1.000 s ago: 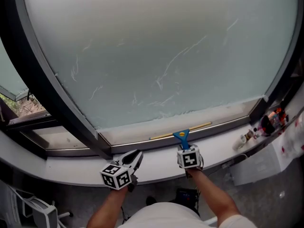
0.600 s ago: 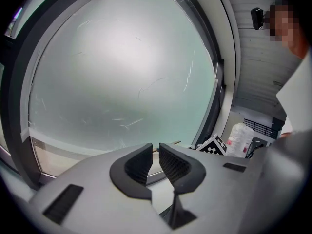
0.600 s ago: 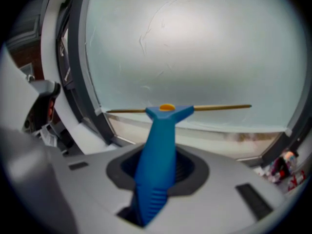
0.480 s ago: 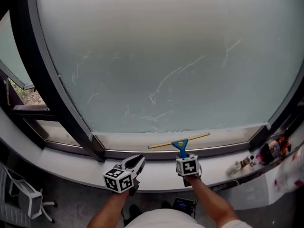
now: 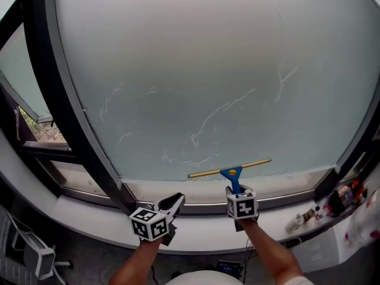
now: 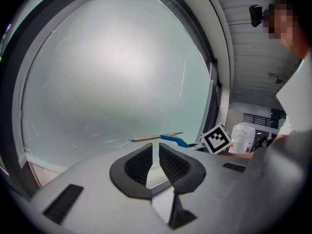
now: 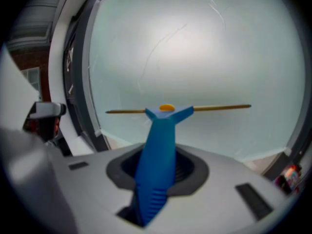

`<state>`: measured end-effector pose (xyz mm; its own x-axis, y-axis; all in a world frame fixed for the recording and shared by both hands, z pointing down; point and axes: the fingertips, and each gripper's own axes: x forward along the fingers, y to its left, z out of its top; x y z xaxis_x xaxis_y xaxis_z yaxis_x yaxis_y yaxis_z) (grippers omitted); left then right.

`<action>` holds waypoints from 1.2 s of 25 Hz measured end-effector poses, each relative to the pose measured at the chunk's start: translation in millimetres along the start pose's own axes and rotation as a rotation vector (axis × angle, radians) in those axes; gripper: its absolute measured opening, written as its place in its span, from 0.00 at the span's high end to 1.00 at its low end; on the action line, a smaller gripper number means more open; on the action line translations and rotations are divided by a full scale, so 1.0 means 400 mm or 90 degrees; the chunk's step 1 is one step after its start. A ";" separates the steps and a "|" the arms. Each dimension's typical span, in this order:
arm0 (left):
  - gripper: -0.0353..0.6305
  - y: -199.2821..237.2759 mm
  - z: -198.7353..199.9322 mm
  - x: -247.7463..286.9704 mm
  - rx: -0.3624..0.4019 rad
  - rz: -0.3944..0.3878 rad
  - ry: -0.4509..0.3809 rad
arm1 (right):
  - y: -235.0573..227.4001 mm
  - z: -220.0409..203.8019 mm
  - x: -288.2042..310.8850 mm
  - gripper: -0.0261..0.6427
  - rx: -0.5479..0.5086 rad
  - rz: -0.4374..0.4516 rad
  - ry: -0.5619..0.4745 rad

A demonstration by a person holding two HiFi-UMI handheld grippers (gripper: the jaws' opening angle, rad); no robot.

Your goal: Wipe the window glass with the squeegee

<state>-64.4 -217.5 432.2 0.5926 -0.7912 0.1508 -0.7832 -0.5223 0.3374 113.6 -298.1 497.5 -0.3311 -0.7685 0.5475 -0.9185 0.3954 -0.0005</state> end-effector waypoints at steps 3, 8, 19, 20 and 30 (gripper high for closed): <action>0.85 -0.002 0.091 0.000 0.039 -0.012 -0.023 | 0.008 0.122 -0.036 0.79 -0.019 -0.003 -0.043; 0.85 -0.025 0.238 0.009 0.096 -0.037 -0.063 | 0.017 0.301 -0.090 0.79 -0.048 -0.019 -0.107; 0.85 -0.113 0.627 -0.014 0.247 -0.059 -0.186 | 0.089 0.785 -0.279 0.79 -0.127 -0.032 -0.314; 0.85 -0.121 0.659 -0.015 0.273 -0.049 -0.197 | 0.091 0.826 -0.294 0.79 -0.135 -0.039 -0.334; 0.85 -0.174 0.934 -0.053 0.382 -0.005 -0.276 | 0.141 1.210 -0.458 0.79 -0.173 -0.063 -0.462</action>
<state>-92.7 -283.2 58.3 0.5683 -0.7767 -0.2717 -0.8211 -0.5139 -0.2484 17.9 -378.5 -7.9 -0.3951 -0.9063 -0.1499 -0.8971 0.3455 0.2756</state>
